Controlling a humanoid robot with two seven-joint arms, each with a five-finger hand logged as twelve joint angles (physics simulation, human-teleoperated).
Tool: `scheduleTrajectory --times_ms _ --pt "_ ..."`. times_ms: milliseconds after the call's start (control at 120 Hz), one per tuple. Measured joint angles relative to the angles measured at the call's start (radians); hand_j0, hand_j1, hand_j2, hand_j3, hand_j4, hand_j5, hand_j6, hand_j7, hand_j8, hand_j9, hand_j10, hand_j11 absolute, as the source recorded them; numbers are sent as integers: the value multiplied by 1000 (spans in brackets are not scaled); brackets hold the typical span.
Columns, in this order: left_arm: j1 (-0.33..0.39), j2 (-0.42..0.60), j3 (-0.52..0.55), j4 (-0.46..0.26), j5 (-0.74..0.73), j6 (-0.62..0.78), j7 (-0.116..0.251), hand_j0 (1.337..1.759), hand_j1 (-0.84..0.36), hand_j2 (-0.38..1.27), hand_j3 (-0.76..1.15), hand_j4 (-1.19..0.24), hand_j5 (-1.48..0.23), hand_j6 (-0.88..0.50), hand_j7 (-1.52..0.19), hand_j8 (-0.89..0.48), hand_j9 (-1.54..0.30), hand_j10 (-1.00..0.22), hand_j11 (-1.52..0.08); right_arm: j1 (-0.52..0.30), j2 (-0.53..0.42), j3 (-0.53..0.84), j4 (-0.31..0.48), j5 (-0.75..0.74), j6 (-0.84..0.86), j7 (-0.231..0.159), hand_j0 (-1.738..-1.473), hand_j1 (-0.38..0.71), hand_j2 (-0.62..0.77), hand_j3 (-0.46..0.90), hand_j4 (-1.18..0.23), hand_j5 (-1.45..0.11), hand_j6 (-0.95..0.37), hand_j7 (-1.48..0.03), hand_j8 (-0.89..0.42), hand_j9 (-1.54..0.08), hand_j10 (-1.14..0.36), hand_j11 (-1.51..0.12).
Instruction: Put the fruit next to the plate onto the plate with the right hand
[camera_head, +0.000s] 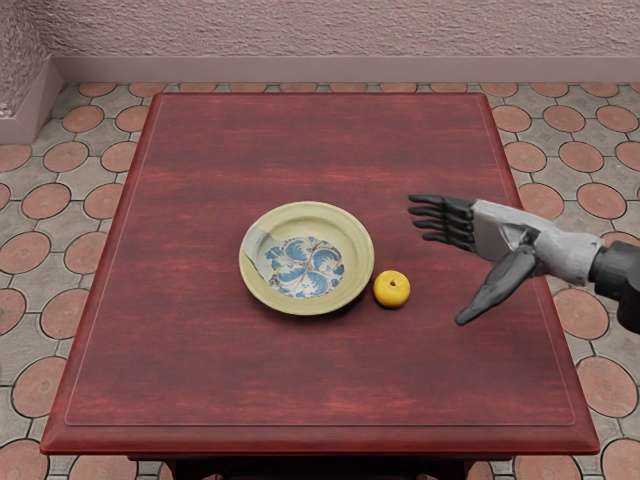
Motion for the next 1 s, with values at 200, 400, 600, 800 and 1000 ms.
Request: scheduleTrajectory --times_ms 200,400,600,800,1000 --pt "0 0 0 0 0 0 0 1658 346 0 0 -2 -3 -2 -3 -2 -3 -2 -3 3 -9 7 -41 14 -1 -49 -1658 -311 -5 0 -33 -42 -33 -42 -33 -42 -33 -42" --pt "0 0 0 0 0 0 0 1658 346 0 0 -2 -3 -2 -3 -2 -3 -2 -3 28 32 26 -87 -46 -21 -43 -1658 -321 -3 0 -24 -31 -25 -31 -24 -31 -24 -31" --pt "0 0 0 0 0 0 0 1658 346 0 0 -2 -3 -2 -3 -2 -3 -2 -3 34 150 33 -124 -185 -53 -22 -1658 -326 -3 0 -20 -26 -20 -26 -20 -26 -20 -26" --pt "0 0 0 0 0 0 0 1658 346 0 0 -2 -3 -2 -3 -2 -3 -2 -3 20 189 -20 -132 -332 -119 86 -1658 -100 -40 0 -209 -271 -209 -271 -209 -271 -209 -271" --pt "0 0 0 0 0 0 0 1658 346 0 0 -2 -3 -2 -3 -2 -3 -2 -3 17 199 -74 -133 -362 -152 105 -1658 23 -61 0 -312 -404 -312 -404 -312 -404 -311 -404"
